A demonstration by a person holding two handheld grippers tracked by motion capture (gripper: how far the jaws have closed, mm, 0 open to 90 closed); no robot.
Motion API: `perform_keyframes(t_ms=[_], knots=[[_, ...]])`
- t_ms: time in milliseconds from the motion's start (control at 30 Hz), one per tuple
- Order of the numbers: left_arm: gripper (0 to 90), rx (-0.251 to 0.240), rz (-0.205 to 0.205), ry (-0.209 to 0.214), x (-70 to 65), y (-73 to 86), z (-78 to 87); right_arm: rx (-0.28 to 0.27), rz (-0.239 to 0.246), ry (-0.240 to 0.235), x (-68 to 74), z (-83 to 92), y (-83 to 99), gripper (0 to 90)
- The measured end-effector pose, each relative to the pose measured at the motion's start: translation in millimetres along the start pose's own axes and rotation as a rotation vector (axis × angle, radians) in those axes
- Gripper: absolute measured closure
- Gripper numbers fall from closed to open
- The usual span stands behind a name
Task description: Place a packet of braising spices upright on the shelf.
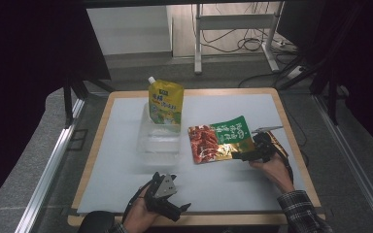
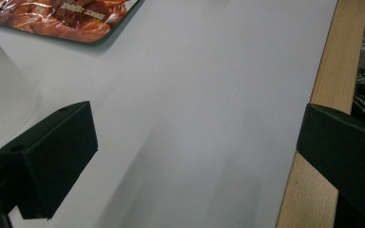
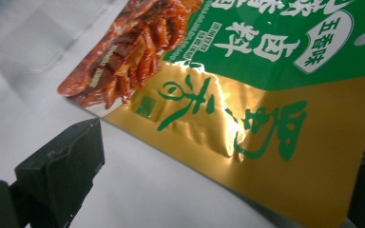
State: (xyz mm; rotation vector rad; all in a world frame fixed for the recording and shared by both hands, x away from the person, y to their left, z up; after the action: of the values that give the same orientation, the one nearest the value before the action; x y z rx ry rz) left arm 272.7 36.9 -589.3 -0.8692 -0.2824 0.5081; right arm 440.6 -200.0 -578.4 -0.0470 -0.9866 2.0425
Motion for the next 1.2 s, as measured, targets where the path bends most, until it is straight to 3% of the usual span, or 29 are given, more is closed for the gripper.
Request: perform_keyframes(t_ms=[100,233,533,800,1033,1200], knots=[[0.0,-0.001,-0.001,-0.001,0.0,0.0,0.0,0.011,-0.040,0.002,-3.3,-4.8,-2.4,2.7],[0.0,0.000,-0.001,0.001,0.4,0.2,-0.2,-0.002,-0.049,0.027,-7.2,-5.0,-6.5,8.7],[0.0,0.008,-0.006,0.000,-0.6,0.6,-2.0,-0.003,-0.012,0.125,-14.2,-2.1,-14.1,41.9],[0.0,0.010,-0.007,-0.001,-0.5,1.0,-2.0,0.002,-0.021,0.163,-18.1,-4.3,-18.8,58.3],[0.0,0.008,-0.007,-0.004,0.2,0.9,-1.6,0.012,-0.028,0.203,-23.4,-4.4,-20.2,85.0],[0.0,0.008,-0.008,-0.005,0.1,1.0,-1.3,0.025,-0.027,0.187,-22.1,-3.8,-21.1,88.7]])
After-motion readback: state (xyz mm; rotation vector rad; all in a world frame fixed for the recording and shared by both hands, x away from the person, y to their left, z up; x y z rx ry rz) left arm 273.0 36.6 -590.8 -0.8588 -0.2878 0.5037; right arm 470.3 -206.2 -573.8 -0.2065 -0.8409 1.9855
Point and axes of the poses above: each handheld gripper's, and its own axes: z roughly backward along the jaws, y roughly out of its underside, x roughly to its left, the point moved 9 cm from there along -z, roughly forward along the jaws, and after that the axes turned 1 degree about z, right-handed, at the moved point
